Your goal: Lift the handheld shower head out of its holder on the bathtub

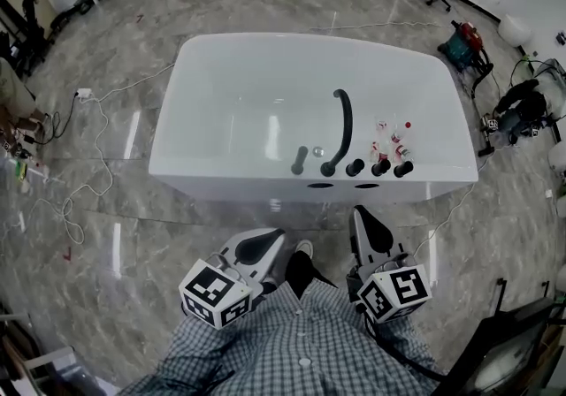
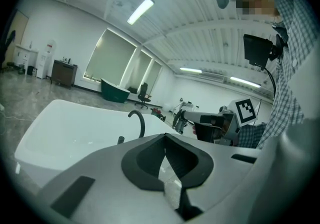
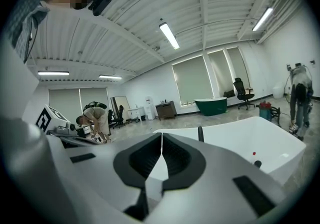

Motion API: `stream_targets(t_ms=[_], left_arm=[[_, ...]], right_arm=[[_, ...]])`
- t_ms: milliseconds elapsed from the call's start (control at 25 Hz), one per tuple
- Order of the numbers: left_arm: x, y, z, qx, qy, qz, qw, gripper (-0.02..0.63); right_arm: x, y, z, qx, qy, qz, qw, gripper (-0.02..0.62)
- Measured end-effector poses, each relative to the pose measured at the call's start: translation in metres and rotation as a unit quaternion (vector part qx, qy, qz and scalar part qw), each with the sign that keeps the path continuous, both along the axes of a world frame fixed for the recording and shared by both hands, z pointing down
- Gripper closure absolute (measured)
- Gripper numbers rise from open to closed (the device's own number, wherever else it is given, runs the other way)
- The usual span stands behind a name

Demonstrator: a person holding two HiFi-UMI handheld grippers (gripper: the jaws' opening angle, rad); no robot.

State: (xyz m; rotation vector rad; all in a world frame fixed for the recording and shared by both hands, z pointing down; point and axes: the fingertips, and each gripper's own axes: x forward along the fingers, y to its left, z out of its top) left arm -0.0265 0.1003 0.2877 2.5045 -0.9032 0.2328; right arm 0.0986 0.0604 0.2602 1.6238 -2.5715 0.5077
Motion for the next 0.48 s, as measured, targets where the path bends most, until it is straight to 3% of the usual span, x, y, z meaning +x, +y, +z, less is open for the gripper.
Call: stream_targets(t_ms=[200, 480], left_arm=[[0.02, -0.036, -0.001, 0.003, -0.002, -0.019, 0.9998, 0.597], [0.031, -0.077, 0.002, 0.008, 0.003, -0.085, 0.9964, 0.597]], right_arm=[[0.023, -0.037, 0.002, -0.003, -0.003, -0.011, 1.0, 0.577], [0.048, -0.076, 0.009, -0.014, -0.022, -0.029, 0.999, 0.577]])
